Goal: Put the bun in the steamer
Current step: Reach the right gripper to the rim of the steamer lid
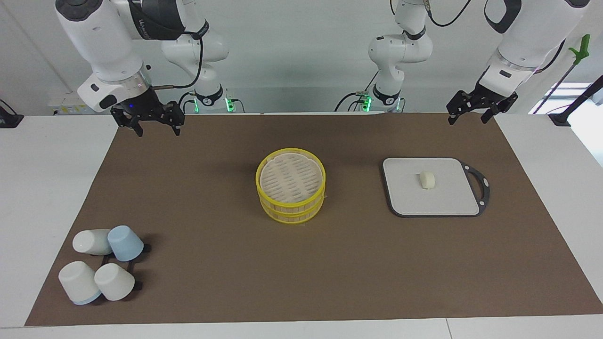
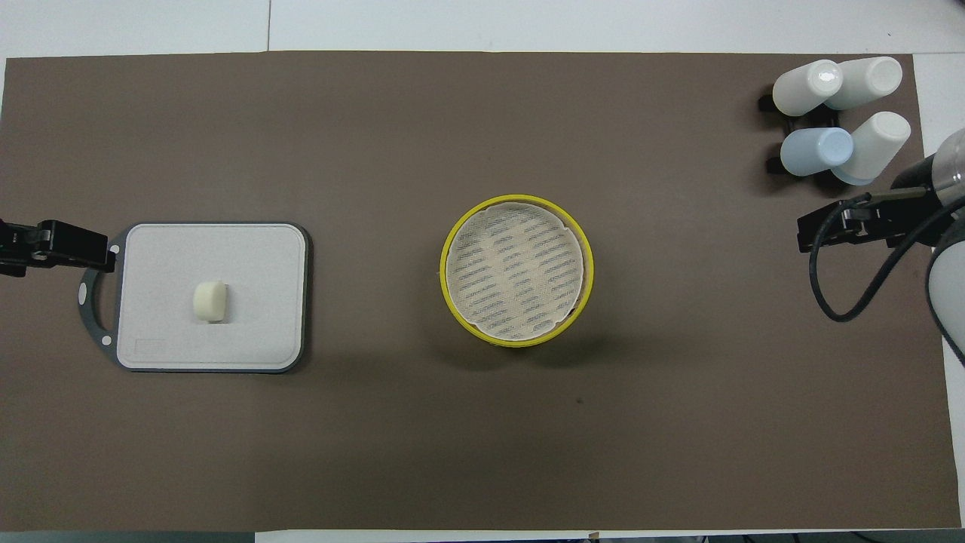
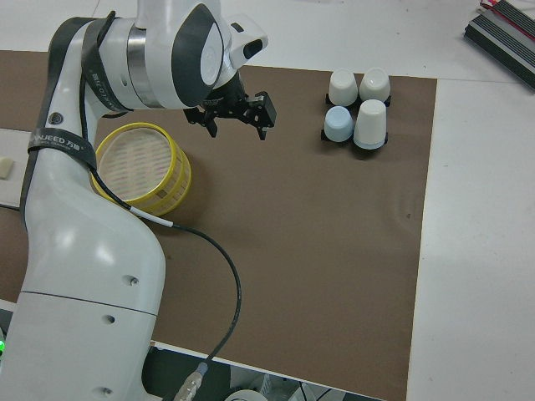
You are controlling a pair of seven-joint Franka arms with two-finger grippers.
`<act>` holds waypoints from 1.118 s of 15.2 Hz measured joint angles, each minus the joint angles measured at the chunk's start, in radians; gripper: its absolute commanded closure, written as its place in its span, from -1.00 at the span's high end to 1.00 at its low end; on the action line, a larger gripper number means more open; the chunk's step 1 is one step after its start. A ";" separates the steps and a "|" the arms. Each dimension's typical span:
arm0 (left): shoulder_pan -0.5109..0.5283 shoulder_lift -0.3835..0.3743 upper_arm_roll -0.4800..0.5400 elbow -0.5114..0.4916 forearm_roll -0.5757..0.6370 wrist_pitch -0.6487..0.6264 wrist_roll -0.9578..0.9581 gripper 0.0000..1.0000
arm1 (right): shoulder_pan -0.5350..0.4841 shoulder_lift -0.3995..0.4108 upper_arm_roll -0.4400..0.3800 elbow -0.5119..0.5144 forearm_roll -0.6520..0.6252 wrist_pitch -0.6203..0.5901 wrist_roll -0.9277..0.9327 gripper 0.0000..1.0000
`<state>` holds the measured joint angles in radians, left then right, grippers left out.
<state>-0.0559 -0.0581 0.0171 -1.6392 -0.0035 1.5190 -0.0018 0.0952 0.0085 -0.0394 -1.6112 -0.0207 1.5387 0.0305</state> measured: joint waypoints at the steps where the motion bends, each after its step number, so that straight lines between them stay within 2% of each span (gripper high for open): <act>1: 0.000 0.000 0.000 0.000 0.000 0.000 0.000 1.00 | 0.000 0.000 0.002 0.000 0.000 0.000 0.000 1.00; 11: 0.000 0.000 -0.001 0.000 0.000 0.000 0.000 1.00 | 0.009 0.000 0.021 -0.002 0.010 -0.003 -0.029 1.00; 15: 0.000 0.000 -0.001 0.000 0.000 0.000 0.000 1.00 | 0.151 0.013 0.043 0.005 0.077 0.046 0.052 1.00; 17: 0.001 -0.006 0.001 -0.023 0.000 0.015 0.000 1.00 | 0.266 0.089 0.047 0.070 0.081 0.065 0.159 1.00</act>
<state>-0.0553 -0.0639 0.0181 -1.6624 -0.0035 1.5342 -0.0014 0.3613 0.0973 0.0075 -1.5409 0.0601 1.6038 0.1890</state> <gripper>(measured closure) 0.000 0.000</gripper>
